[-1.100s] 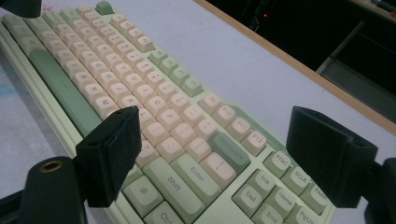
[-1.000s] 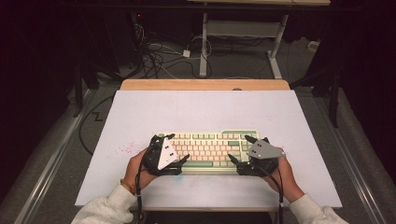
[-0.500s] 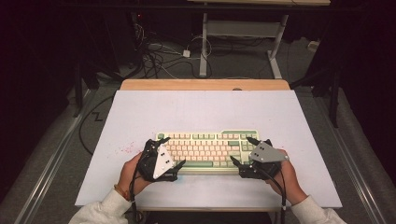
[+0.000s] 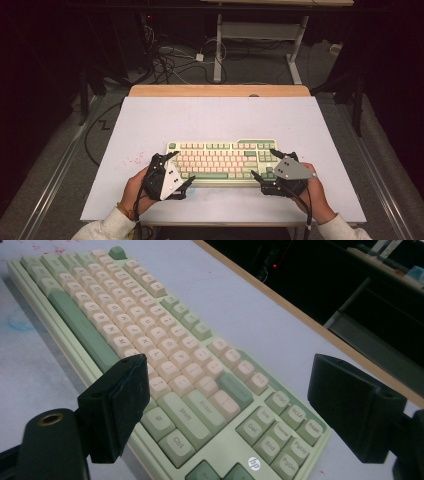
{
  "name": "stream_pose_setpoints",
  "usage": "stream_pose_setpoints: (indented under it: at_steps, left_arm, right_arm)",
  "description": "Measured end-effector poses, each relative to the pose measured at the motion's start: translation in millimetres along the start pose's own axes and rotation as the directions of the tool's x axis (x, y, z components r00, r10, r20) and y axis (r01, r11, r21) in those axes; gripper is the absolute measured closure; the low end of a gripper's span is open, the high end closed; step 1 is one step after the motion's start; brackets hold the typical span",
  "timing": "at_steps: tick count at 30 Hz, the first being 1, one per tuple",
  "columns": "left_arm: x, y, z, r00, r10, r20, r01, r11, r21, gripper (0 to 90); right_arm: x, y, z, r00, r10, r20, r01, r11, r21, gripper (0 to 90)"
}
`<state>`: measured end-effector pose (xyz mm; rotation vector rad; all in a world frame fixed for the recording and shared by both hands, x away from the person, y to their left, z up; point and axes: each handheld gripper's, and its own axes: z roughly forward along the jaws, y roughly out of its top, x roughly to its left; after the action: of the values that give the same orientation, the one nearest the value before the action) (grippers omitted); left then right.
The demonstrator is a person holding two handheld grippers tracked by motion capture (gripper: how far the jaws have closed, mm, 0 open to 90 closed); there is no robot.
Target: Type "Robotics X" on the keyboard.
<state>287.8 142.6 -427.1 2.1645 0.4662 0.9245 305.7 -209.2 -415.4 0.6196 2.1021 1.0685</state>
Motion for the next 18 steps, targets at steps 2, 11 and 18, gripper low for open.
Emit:
stream_pose_setpoints:
  at_steps: [2,11,18]
  left_arm:
    - [0.3,-1.3,-2.3,1.0000,-0.001,0.001,0.001,1.0000,-0.003,14.8]
    - [2.4,-9.1,-12.4,0.9999,-0.008,-0.009,0.007,0.9999,-0.007,14.7]
    - [6.6,-20.5,-19.0,0.9994,-0.020,-0.027,0.020,0.9998,0.004,14.8]
  right_arm:
    - [-0.9,-0.9,-2.9,1.0000,0.009,0.004,-0.009,1.000,-0.005,17.8]
    - [-7.0,-6.3,-18.9,0.9990,0.029,0.034,-0.028,0.999,-0.022,17.8]
    - [-11.3,-13.6,-29.6,0.9981,0.032,0.052,-0.031,0.999,-0.025,17.4]
